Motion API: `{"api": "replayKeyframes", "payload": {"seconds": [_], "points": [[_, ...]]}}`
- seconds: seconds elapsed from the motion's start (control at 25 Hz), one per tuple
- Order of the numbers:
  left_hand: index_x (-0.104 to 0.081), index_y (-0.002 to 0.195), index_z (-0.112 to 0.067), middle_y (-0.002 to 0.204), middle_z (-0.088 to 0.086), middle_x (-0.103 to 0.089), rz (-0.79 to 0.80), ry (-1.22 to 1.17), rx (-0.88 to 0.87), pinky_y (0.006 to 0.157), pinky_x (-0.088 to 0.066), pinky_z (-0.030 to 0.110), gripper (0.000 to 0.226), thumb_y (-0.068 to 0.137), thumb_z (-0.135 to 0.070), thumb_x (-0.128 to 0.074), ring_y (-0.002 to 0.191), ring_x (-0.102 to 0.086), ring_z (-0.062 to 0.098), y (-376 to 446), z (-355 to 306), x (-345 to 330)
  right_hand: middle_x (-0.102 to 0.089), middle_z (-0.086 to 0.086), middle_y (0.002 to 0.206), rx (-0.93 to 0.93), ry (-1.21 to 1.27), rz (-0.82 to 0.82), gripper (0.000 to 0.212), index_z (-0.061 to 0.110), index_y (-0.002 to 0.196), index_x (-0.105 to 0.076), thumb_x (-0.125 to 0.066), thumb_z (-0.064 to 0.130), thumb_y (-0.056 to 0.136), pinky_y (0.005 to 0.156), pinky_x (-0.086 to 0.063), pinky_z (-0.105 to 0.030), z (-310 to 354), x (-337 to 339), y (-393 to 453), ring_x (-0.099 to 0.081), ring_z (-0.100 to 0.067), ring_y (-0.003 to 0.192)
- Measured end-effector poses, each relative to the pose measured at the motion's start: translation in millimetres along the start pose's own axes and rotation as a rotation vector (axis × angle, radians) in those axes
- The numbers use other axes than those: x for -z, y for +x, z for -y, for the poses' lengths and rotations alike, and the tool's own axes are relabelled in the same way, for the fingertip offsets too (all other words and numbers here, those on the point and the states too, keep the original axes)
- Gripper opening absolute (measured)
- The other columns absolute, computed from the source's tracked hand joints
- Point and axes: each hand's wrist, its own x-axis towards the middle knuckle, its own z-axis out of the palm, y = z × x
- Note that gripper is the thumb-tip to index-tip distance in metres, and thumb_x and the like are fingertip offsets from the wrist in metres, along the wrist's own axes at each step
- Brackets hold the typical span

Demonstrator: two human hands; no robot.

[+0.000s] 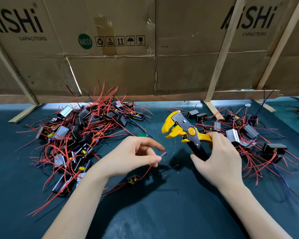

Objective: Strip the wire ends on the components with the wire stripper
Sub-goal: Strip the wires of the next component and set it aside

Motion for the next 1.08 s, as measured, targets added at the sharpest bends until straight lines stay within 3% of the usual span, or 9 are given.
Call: {"api": "replayKeyframes", "payload": {"seconds": [0.12, 0.24, 0.36, 0.48, 1.08], "points": [[-0.072, 0.089, -0.006, 0.069, 0.002, -0.070, -0.128, -0.017, -0.048, 0.067, -0.046, 0.012, 0.003, 0.088, -0.007, -0.070, 0.065, -0.062, 0.006, 1.8, -2.2, -1.6, -0.062, -0.008, 0.084, 0.034, -0.070, -0.035, 0.063, 0.003, 0.100, -0.062, -0.090, 0.030, 0.050, 0.065, -0.047, -0.037, -2.4, 3.8, 1.7, -0.060, -0.035, 0.079], [-0.070, 0.082, -0.005, 0.064, 0.000, -0.068, -0.219, -0.040, -0.066, 0.060, -0.043, 0.011, 0.008, 0.089, -0.003, -0.067, 0.060, -0.059, 0.004, 3.8, -4.1, -2.5, -0.061, -0.007, 0.082, 0.098, -0.116, -0.057, 0.061, 0.004, 0.096, -0.063, -0.088, 0.033, 0.049, 0.064, -0.046, -0.037, -0.9, 5.3, 2.3, -0.059, -0.035, 0.076], [-0.070, 0.079, -0.005, 0.061, -0.001, -0.066, -0.235, -0.049, -0.041, 0.057, -0.041, 0.010, 0.012, 0.089, 0.000, -0.065, 0.057, -0.057, 0.004, 5.3, -5.2, -5.2, -0.064, -0.008, 0.088, 0.129, -0.123, -0.064, 0.068, 0.003, 0.110, -0.064, -0.071, 0.042, 0.056, 0.069, -0.048, -0.041, 3.0, 5.2, 0.6, -0.061, -0.035, 0.082], [-0.070, 0.076, -0.007, 0.058, -0.001, -0.066, -0.252, -0.051, -0.016, 0.056, -0.041, 0.010, 0.015, 0.088, 0.001, -0.065, 0.055, -0.056, 0.004, 5.8, -5.1, -7.2, -0.065, -0.010, 0.090, 0.137, -0.123, -0.071, 0.078, 0.000, 0.122, -0.062, -0.068, 0.045, 0.058, 0.071, -0.050, -0.042, 5.4, 4.4, 0.8, -0.062, -0.035, 0.083], [-0.072, 0.078, -0.004, 0.060, 0.002, -0.067, -0.268, -0.105, 0.016, 0.055, -0.041, 0.011, 0.013, 0.088, -0.001, -0.065, 0.053, -0.053, 0.004, 7.0, -5.9, -9.9, -0.062, -0.002, 0.073, 0.131, -0.114, -0.143, 0.051, 0.008, 0.088, -0.067, -0.069, 0.044, 0.052, 0.056, -0.041, -0.029, 5.3, 1.7, -1.3, -0.063, -0.031, 0.067]]}}
